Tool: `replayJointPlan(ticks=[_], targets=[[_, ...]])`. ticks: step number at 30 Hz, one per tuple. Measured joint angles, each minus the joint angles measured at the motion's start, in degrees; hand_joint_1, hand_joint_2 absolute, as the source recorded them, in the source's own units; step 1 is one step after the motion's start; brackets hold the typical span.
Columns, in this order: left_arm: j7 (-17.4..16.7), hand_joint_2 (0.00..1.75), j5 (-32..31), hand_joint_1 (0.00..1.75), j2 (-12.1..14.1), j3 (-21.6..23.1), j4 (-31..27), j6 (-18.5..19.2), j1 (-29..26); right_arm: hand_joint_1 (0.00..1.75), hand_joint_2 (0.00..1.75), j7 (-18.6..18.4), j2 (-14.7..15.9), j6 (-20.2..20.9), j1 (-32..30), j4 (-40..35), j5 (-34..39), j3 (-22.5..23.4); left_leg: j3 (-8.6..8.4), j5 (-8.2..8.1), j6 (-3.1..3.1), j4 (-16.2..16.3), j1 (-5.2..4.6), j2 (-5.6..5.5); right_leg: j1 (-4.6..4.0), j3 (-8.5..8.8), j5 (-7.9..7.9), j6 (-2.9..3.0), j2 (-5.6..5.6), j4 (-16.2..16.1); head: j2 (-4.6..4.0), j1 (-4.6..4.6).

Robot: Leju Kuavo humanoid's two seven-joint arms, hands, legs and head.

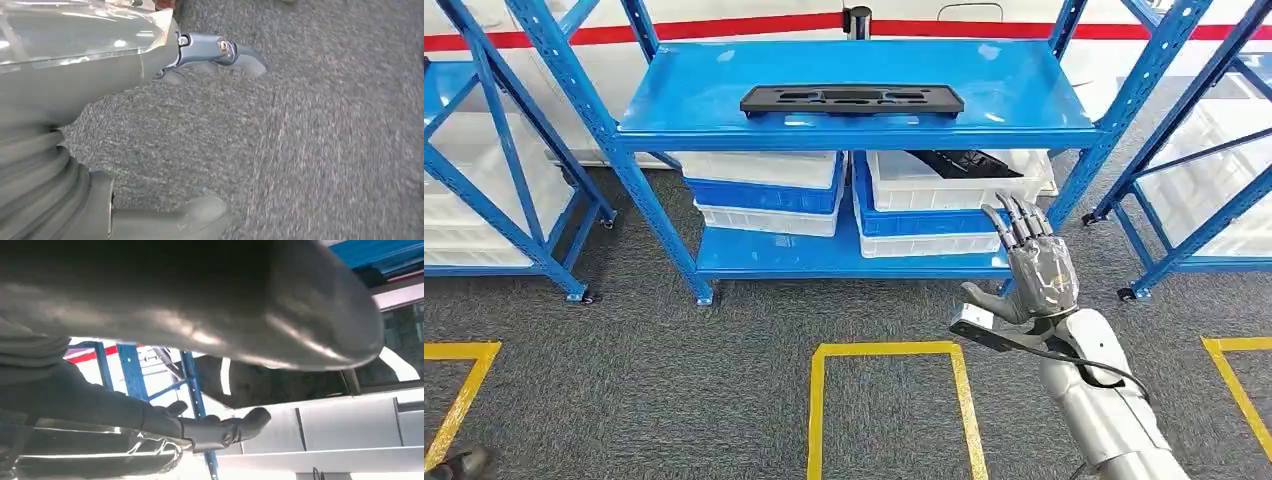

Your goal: Take the parts from the cabinet and place them on the table.

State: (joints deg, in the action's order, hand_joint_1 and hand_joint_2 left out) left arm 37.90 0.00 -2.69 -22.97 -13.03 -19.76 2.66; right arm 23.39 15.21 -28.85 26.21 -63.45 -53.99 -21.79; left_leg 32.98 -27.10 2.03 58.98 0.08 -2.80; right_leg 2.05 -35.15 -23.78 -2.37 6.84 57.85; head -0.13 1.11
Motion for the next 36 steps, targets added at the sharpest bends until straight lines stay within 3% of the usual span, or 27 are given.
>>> replayJointPlan(ticks=[1, 2, 3, 4, 6, 7, 8, 9, 10, 11, 12, 13, 14, 15, 17, 25, 36], targets=[[0.0, 1.75, -0.02, 0.0, -0.02, 0.0, 0.0, -0.07, 0.16, 0.0, 1.75, 0.0, 0.06, -0.15, 0.01, 0.0, -0.35, 0.04, -0.33, 0.71, 0.6, -1.0, 0.1, 0.6, -0.66, -0.27, 0.24, -0.66, 0.31, -0.49, 0.02, -0.15], [0.0, 1.75, -0.04, 0.0, -0.13, 0.0, 0.0, -0.09, 0.32, 0.0, 1.75, 0.0, 0.22, -0.33, 0.01, 0.0, -0.59, 0.04, -0.52, 1.47, 0.94, -1.79, 0.3, 1.13, -0.55, -0.83, -0.32, -0.35, -2.23, 0.87, 0.0, -0.17], [0.0, 1.75, -0.09, 0.0, -0.2, -0.02, 0.0, -0.09, 0.25, 0.0, 1.75, -0.02, 0.3, -0.37, 0.3, 0.0, -0.63, 0.04, -0.43, 1.66, 1.42, -2.12, 0.22, 1.31, -0.96, -2.2, -2.03, 0.17, -4.29, 3.27, 0.0, -0.39], [0.0, 1.75, -0.09, 0.0, -0.22, -0.06, 0.0, -0.09, 0.09, 0.0, 1.75, -0.04, 0.26, -0.42, 0.44, 0.0, -0.68, 0.02, -0.28, 1.81, 1.65, -2.12, 0.11, 1.82, -0.9, -4.16, -4.26, 0.64, -5.44, 7.46, 0.0, -0.57], [0.0, 1.75, -0.09, 0.0, -0.24, -0.17, 0.0, -0.09, -0.1, 0.0, 1.75, -0.04, 0.2, -0.42, 0.21, 0.13, -0.87, -0.06, 0.11, 1.9, 1.78, -2.07, -0.16, 2.68, -0.91, -7.84, -7.72, 0.79, -6.0, 16.08, 0.0, -0.59], [0.0, 1.75, -0.09, 0.0, -0.24, -0.31, 0.0, -0.09, -0.13, 0.0, 1.75, -0.04, 0.2, -0.39, 0.05, 0.24, -0.87, -0.09, 0.23, 1.97, 1.84, -2.03, -0.29, 2.98, -0.91, -8.15, -7.88, 0.44, -6.07, 17.38, 0.0, -0.61], [0.0, 1.75, -0.13, 0.0, -0.24, -0.37, 0.0, -0.09, -0.12, 0.0, 1.75, -0.07, 0.22, -0.39, -0.03, 0.35, -0.88, -0.09, 0.28, 1.99, 1.86, -2.02, -0.43, 3.28, -0.91, -6.9, -7.18, 0.03, -6.13, 15.77, 0.0, -0.59], [0.0, 1.75, -0.26, 0.0, -0.26, -0.39, 0.0, -0.09, -0.12, 0.0, 1.75, -0.09, 0.22, -0.39, -0.01, 0.42, -0.9, -0.09, 0.28, 2.0, 1.85, -1.96, -0.52, 3.48, -0.93, -4.41, -5.79, -0.33, -6.21, 12.05, 0.02, -0.61], [0.0, 1.75, -0.46, 0.0, -0.33, -0.39, 0.0, -0.07, -0.08, 0.0, 1.75, -0.18, 0.24, -0.39, 0.07, 0.44, -0.9, -0.09, 0.26, 1.99, 1.83, -1.83, -0.63, 3.67, -0.94, -0.85, -3.95, -0.55, -6.49, 6.07, 0.02, -0.59], [0.0, 1.75, -0.59, 0.0, -0.35, -0.39, 0.0, -0.07, -0.03, 0.0, 1.75, -0.17, 0.26, -0.39, 0.13, 0.44, -0.92, -0.04, 0.27, 1.94, 1.74, -1.62, -0.76, 3.77, -0.99, 2.18, -2.75, -0.45, -7.12, 1.09, 0.0, -0.61], [0.0, 1.75, -0.63, 0.0, -0.37, -0.39, 0.0, -0.07, 0.02, 0.0, 1.75, -0.17, 0.26, -0.39, 0.21, 0.46, -0.94, -0.02, 0.44, 1.72, 1.43, -1.31, -1.17, 3.96, -1.48, 2.66, -2.93, 0.33, -7.57, -0.42, 0.02, -0.52], [0.0, 1.75, -0.66, 0.0, -0.39, -0.41, 0.0, -0.07, 0.03, 0.0, 1.75, -0.2, 0.24, -0.39, 0.21, 0.46, -0.94, -0.02, 0.52, 1.64, 1.22, -1.28, -1.26, 3.98, -1.54, 2.98, -2.53, 0.67, -7.28, -0.74, 0.0, -0.41], [0.0, 0.0, -0.7, 0.0, -0.35, -0.42, 0.0, -0.07, 0.02, 0.0, 1.75, -0.2, 0.28, -0.39, 0.23, 0.46, -0.96, -0.02, 0.68, 1.49, 1.38, -1.08, -1.35, 3.99, -1.23, 3.09, -2.36, 0.58, -7.19, -0.89, 0.02, -0.35], [0.0, 0.0, -0.68, 0.0, -0.26, -0.42, 0.0, -0.07, 0.01, 0.0, 1.75, -0.2, 0.28, -0.39, 0.23, 0.46, -0.98, -0.02, 0.71, 1.66, 2.11, -1.1, -1.22, 3.96, -1.14, 3.08, -2.34, 0.54, -7.13, -0.84, 0.0, -0.3], [-0.02, 0.0, -0.68, 0.0, -0.37, -0.44, 0.02, 0.48, 0.01, 0.0, 1.75, -0.22, 0.26, -0.33, 0.23, 0.46, -0.98, -0.02, 0.73, 1.85, 1.7, -1.15, -1.01, 3.96, -1.36, 3.04, -2.25, 0.77, -7.11, -0.82, 0.0, -0.33], [-0.59, 0.0, -1.14, 0.0, -0.24, -0.76, 0.13, -0.31, 0.1, 0.0, 1.75, -0.59, 0.17, 0.22, 0.02, 0.46, -1.07, -0.11, 0.68, 2.07, 1.05, -1.41, -0.86, 3.94, -1.51, 2.97, -2.25, 0.82, -7.11, -0.79, 0.02, -0.37], [-1.05, 0.0, -1.22, 0.0, -0.17, -0.92, 0.28, -0.94, 0.11, 0.0, 1.75, -0.61, -0.2, 0.2, 0.02, 0.46, -1.09, -0.13, 0.7, 2.07, 0.99, -1.41, -1.27, 3.94, -1.48, 2.84, -2.23, 0.79, -7.13, -0.8, 0.0, -0.39]])
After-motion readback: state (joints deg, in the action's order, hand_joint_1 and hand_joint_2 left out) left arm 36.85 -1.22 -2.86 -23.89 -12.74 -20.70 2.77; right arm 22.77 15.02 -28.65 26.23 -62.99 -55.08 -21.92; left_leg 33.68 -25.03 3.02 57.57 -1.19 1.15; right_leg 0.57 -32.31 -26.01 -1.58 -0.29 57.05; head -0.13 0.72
